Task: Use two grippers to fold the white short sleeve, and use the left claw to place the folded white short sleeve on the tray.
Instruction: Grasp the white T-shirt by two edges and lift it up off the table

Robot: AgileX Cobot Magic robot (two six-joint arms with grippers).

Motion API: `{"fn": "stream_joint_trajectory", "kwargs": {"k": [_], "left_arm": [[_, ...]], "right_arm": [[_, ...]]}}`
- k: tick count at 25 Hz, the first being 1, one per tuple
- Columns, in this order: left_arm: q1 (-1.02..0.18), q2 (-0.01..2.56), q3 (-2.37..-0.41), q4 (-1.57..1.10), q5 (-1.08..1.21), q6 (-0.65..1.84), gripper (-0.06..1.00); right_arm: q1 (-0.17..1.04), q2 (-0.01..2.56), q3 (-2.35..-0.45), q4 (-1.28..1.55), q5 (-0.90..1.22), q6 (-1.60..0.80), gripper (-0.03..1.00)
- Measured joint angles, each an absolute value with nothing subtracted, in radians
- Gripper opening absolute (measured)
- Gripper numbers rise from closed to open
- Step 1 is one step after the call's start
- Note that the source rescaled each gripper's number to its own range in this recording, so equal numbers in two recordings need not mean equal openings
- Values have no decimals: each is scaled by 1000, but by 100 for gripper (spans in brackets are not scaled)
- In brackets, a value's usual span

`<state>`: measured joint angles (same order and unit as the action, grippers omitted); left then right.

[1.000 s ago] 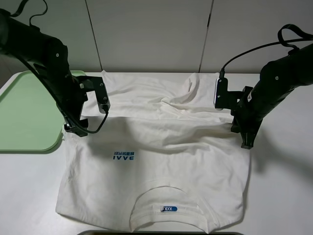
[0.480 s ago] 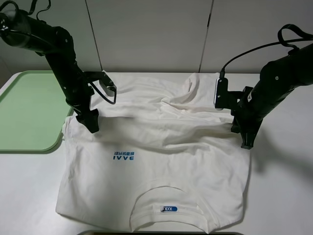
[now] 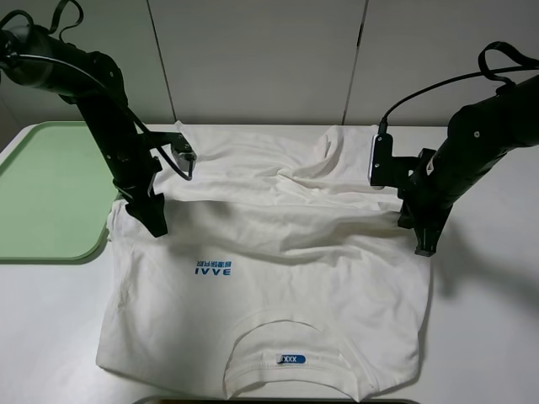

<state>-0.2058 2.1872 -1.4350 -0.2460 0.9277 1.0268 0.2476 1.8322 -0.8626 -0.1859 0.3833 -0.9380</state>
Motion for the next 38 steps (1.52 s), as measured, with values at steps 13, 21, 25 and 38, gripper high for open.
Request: {"fn": "stream_joint_trajectory", "kwargs": {"k": [13, 21, 25, 38], "left_arm": [[-206, 2185, -1436, -182, 967, 983, 3], [-206, 2125, -1436, -181, 938, 973, 3], [-206, 2048, -1436, -183, 933, 973, 3], [-206, 1873, -1436, -192, 898, 973, 3]], "right_arm": [[248, 1832, -863, -199, 373, -937, 0], [248, 1832, -863, -275, 351, -823, 0], [248, 1796, -863, -465, 329, -629, 0], [248, 1494, -911, -891, 305, -244, 0]]}}
